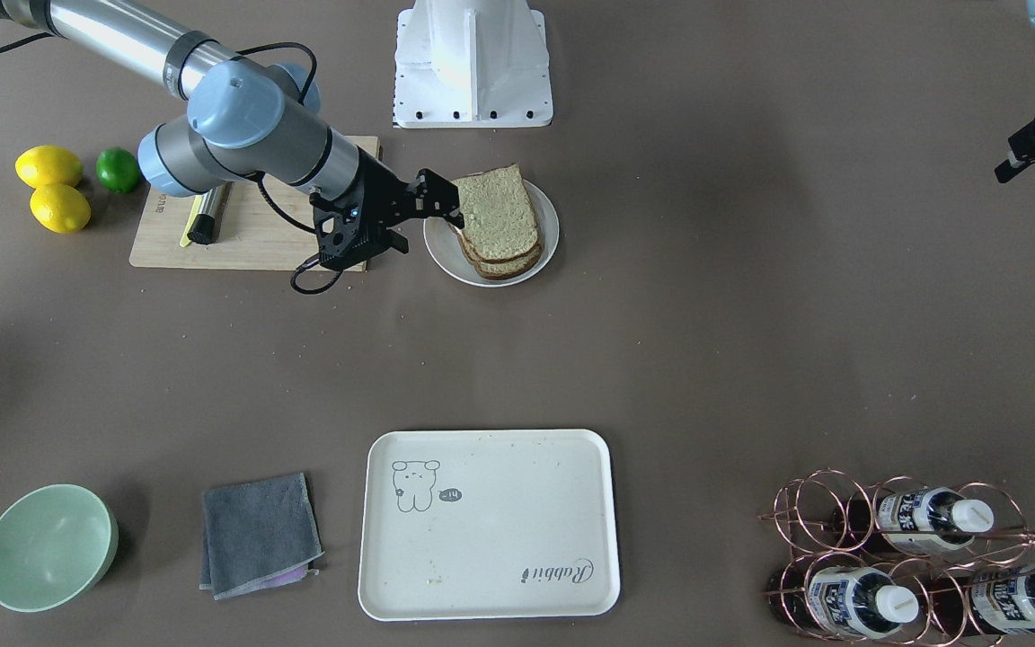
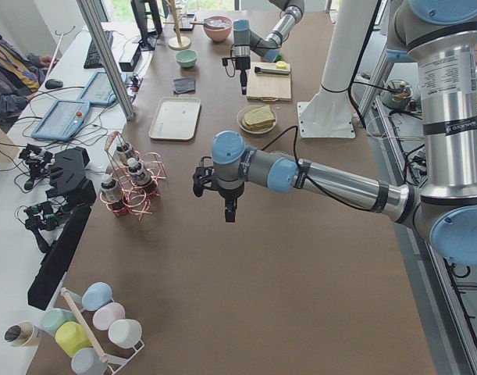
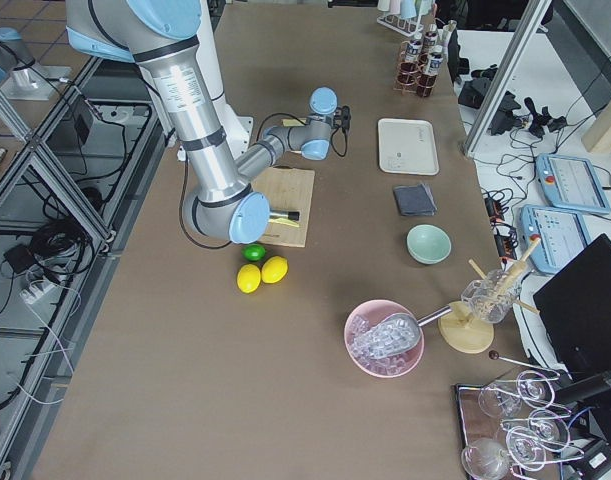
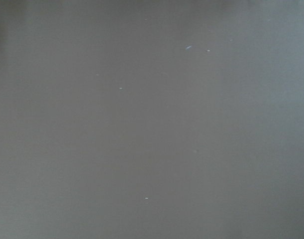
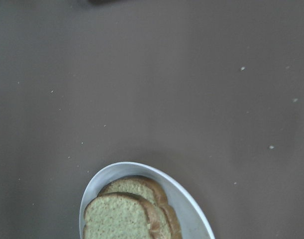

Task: Make sandwich and place on tray
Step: 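Lower the bread onto the egg toast and open the right gripper, then move the left gripper to the white plate's rim while the right arm withdraws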

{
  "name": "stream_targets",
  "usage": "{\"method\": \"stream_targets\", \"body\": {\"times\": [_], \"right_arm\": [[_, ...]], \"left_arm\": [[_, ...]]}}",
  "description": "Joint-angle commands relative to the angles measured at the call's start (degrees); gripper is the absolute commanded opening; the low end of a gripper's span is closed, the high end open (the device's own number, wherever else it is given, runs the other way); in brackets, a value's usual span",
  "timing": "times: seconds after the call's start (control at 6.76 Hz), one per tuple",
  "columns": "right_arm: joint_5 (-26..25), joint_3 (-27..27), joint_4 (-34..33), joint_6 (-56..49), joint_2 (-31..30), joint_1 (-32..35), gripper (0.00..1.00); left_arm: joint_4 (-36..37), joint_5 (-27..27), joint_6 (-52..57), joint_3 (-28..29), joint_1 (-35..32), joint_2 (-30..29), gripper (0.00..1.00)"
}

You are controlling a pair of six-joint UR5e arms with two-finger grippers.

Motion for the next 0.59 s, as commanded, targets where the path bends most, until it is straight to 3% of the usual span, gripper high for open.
{"method": "stream_targets", "body": {"times": [0.0, 0.15, 0.44], "right_arm": [[6.2, 0.9, -2.2, -0.3, -2.4, 7.3, 1.00], [8.1, 1.1, -2.4, -0.4, -3.7, 9.9, 1.00], [13.5, 1.0, -2.4, -10.7, -9.9, 16.7, 1.00]], "left_arm": [[-5.3, 0.4, -18.6, -2.6, 12.7, -6.9, 0.93], [-5.5, 1.6, -25.8, -2.9, 18.0, -12.0, 0.93], [-5.4, 11.9, -38.7, -3.7, 28.6, -18.0, 0.98]]}}
